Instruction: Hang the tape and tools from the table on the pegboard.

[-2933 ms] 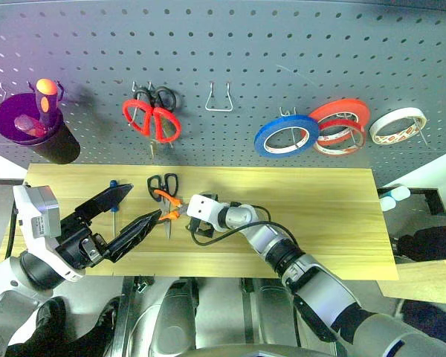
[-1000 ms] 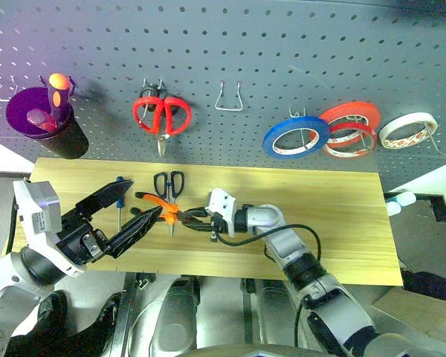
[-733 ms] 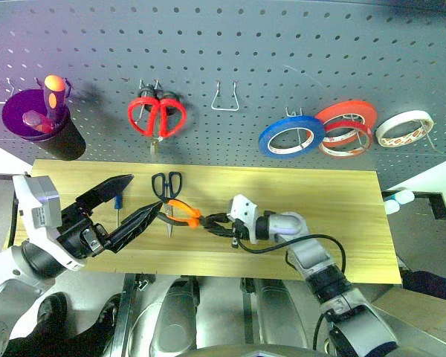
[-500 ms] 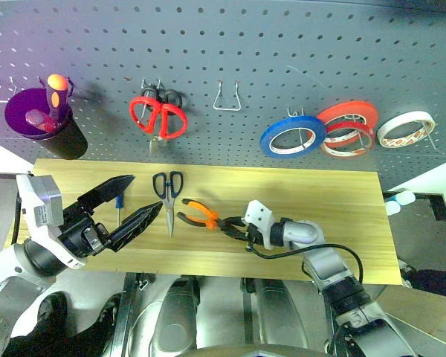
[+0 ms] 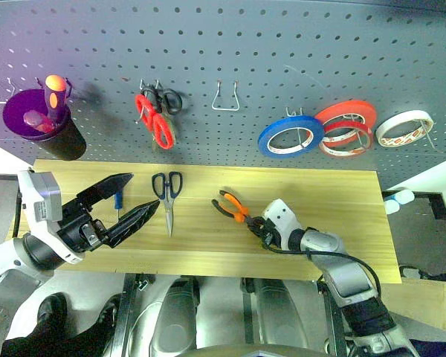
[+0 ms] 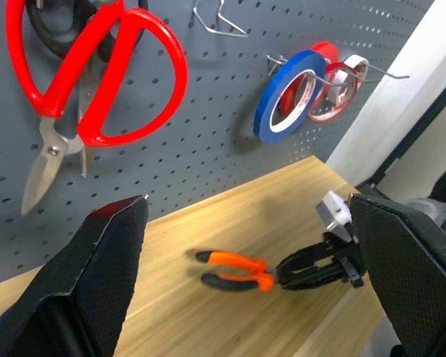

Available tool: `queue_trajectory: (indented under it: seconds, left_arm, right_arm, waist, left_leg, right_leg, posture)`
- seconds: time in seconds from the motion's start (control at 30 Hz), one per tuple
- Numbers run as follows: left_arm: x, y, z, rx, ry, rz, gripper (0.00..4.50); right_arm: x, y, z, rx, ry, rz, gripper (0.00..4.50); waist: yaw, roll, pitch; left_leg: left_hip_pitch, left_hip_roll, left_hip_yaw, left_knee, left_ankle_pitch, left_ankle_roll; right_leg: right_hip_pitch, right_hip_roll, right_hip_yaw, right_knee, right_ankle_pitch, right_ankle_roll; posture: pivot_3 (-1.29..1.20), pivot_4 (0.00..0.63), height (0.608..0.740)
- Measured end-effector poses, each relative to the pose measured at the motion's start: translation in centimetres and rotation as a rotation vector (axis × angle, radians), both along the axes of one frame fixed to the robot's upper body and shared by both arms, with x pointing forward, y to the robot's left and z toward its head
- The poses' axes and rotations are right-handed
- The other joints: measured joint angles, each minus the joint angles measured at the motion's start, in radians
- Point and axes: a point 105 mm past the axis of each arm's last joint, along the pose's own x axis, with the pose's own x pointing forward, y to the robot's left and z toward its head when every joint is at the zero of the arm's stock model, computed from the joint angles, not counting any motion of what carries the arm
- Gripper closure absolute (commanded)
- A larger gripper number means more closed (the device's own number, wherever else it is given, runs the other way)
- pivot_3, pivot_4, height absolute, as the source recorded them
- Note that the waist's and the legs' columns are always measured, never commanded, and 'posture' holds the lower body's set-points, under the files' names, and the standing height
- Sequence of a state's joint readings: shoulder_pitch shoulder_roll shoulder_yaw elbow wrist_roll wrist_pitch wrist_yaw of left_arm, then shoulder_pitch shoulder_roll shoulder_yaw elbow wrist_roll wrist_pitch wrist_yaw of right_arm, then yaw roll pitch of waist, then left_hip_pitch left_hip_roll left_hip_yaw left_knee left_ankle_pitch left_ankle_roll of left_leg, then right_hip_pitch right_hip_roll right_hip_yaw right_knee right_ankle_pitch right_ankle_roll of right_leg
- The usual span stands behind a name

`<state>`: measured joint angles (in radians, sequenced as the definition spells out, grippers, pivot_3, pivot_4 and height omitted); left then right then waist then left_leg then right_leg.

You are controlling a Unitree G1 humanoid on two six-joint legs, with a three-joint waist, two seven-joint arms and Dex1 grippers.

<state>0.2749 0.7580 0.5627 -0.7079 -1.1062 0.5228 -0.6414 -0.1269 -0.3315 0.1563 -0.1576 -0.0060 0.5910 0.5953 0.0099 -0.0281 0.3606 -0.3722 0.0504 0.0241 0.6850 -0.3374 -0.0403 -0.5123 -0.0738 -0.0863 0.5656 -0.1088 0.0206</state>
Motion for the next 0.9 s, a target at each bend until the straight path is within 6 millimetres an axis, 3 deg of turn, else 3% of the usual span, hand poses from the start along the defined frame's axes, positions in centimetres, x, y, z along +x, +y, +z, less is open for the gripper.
queue_trajectory:
  seconds: [0.17,0.33,0.47,0.9]
  left_arm:
    - [0.2,0.3,-0.2,-0.005,0.003,-0.003,0.00]
    - [0.2,0.4,-0.6,-0.005,0.017,-0.030,0.00]
    - [-0.1,0.3,-1.3,0.004,0.075,-0.092,0.00]
    - [-1.3,0.4,-2.0,0.060,0.204,-0.173,0.00]
  right_arm:
    - [0.2,-1.9,2.1,0.073,0.015,-0.260,3.70]
    - [-1.9,-1.1,0.8,0.114,0.133,-0.431,3.70]
    - [-2.3,-0.1,0.9,0.141,0.168,-0.483,3.70]
    - [-2.4,-0.2,0.3,0.078,0.222,-0.566,3.70]
  waist:
    - [-0.005,0.000,0.000]
    - [-0.019,0.000,0.000]
    - [-0.030,0.000,0.000]
    - [-0.030,0.000,0.000]
  left_leg:
    - [0.000,0.000,-0.001,0.000,0.000,0.000]
    - [0.000,0.001,-0.001,-0.001,0.000,0.000]
    - [0.000,0.000,-0.001,0.000,0.000,0.000]
    - [0.000,0.000,-0.001,-0.001,0.000,0.000]
  right_leg:
    - [0.000,0.001,0.000,0.001,0.000,0.000]
    - [-0.001,0.001,0.000,0.001,0.000,0.000]
    - [-0.001,0.001,0.001,0.001,0.000,-0.001]
    - [-0.001,0.001,0.001,0.001,-0.001,-0.001]
  posture:
    - [0.02,0.352,0.733]
    - [0.00,0.357,0.733]
    - [0.00,0.355,0.733]
    - [0.01,0.344,0.733]
